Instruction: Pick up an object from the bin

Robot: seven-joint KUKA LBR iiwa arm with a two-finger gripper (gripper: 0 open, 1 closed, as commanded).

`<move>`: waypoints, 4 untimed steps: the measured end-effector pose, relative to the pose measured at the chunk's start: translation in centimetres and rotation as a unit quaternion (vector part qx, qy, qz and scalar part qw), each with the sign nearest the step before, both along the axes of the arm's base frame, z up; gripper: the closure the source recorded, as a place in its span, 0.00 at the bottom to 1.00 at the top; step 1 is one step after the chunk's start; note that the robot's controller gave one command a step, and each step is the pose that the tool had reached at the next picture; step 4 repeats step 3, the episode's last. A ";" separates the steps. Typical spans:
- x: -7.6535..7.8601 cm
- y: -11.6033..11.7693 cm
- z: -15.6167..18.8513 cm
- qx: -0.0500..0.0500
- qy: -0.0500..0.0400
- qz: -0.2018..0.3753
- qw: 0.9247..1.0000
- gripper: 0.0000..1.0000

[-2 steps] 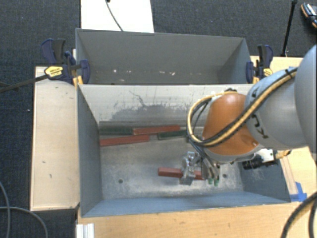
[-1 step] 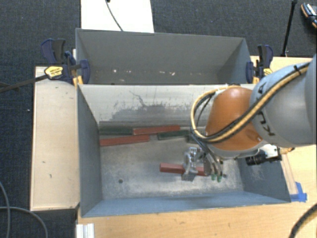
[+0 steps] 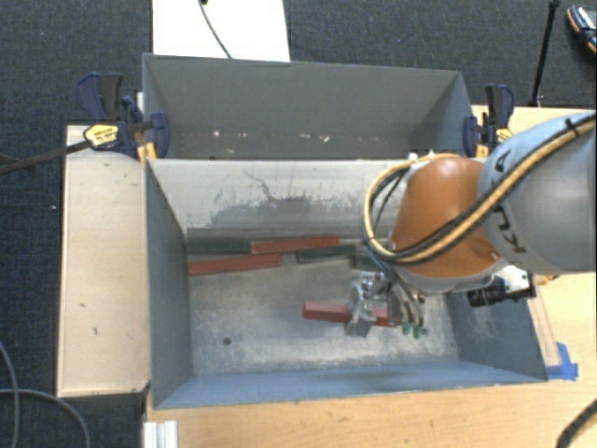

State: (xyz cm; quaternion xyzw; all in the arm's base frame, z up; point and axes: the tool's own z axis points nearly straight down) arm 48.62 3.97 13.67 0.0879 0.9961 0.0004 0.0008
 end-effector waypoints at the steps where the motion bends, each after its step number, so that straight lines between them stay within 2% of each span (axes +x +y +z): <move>1: -0.1 0.0 1.6 0.000 0.002 0.000 1.000 1.00; 3: 0.0 0.0 5.0 0.000 0.001 0.001 1.000 1.00; 4: 0.0 0.0 5.0 0.000 0.001 0.001 1.000 1.00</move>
Offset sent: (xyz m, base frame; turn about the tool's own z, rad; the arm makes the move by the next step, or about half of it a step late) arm 0.0002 0.0001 0.0158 0.0000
